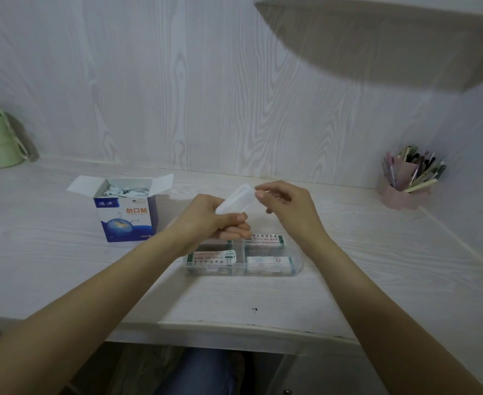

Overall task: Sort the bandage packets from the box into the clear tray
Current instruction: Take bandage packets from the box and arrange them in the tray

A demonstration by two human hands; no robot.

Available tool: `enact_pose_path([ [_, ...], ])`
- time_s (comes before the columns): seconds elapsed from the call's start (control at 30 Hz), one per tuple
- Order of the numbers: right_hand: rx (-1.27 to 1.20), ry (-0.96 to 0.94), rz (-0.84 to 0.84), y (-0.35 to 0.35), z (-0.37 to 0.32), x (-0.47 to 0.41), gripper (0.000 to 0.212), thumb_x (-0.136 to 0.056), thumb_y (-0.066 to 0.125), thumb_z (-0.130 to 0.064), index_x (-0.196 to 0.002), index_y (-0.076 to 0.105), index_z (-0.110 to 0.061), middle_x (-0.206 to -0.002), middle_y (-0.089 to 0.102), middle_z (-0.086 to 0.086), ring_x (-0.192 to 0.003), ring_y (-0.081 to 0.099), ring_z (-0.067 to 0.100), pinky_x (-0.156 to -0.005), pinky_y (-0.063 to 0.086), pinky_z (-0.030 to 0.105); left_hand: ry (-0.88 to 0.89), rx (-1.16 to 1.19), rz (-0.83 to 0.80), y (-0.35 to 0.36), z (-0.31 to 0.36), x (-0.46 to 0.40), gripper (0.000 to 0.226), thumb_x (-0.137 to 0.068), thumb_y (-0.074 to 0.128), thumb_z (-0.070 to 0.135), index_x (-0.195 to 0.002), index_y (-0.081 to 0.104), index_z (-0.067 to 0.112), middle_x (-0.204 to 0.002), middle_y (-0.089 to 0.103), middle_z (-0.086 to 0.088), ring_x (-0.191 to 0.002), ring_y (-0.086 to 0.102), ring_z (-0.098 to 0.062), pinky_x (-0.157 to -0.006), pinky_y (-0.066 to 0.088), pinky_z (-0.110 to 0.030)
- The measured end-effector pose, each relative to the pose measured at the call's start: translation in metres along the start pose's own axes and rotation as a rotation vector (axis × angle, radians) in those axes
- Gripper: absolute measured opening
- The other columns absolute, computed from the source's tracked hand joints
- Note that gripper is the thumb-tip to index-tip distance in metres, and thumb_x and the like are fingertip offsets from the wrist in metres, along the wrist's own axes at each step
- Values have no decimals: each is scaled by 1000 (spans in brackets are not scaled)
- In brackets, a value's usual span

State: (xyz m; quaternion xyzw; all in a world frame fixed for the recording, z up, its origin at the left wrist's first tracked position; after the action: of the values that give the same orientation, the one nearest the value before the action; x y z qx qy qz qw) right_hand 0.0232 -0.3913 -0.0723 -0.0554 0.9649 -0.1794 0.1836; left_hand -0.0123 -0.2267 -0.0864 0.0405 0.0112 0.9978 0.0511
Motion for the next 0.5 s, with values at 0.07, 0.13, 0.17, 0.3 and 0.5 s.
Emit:
enact_pose_path([
  [0.07,-73,48,-77,4,-6,0,17,-81,73,-16,-97,69,-17,-83,68,1,-62,60,6,-53,41,8,-17,-18,-62,3,1,2,15,-85,64,4,-97,64,-5,-76,73,-14,-66,72,-16,-57,56,-17],
  [0.13,-76,63,-94,7,-8,-1,18,-78,74,-8,-94,68,-14,-72,67,-1,-55,59,6,-51,40,11,-12,-57,-95,6,3,4,17,-90,58,11,-101,64,-2,-80,73,-15,-68,72,-16,-59,56,-17],
  [0.17,-84,72,-81,7,-7,-1,18,-78,74,-6,-93,68,-13,-68,67,-2,-54,58,5,-51,40,12,-8,-59,-101,6,4,4,21,-94,53,15,-103,63,-1,-83,73,-16,-70,72,-17,-60,56,-18],
  [0.3,-150,126,-31,3,-3,1,17,-77,75,-5,-90,68,-15,-60,67,-6,-53,60,4,-52,41,13,-10,-10,-71,1,4,3,28,-100,43,18,-106,62,-1,-90,73,-17,-81,72,-22,-65,58,-22],
  [0.5,-254,205,-49,5,-2,3,11,-80,73,-9,-91,71,-7,-72,70,2,-55,63,9,-51,40,19,-2,99,-7,-8,4,2,17,-91,57,7,-106,65,1,-99,72,-16,-88,71,-28,-74,58,-27],
])
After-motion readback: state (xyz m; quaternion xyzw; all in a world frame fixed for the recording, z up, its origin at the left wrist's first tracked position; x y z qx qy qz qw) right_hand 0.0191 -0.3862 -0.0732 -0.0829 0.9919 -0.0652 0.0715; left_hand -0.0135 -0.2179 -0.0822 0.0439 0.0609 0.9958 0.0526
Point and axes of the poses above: each hand's wrist, its own x-axis away from the middle knuckle, its own y-axis out of the palm, z = x × y, the point moved 2 cm from there along -x, towards the middle knuckle
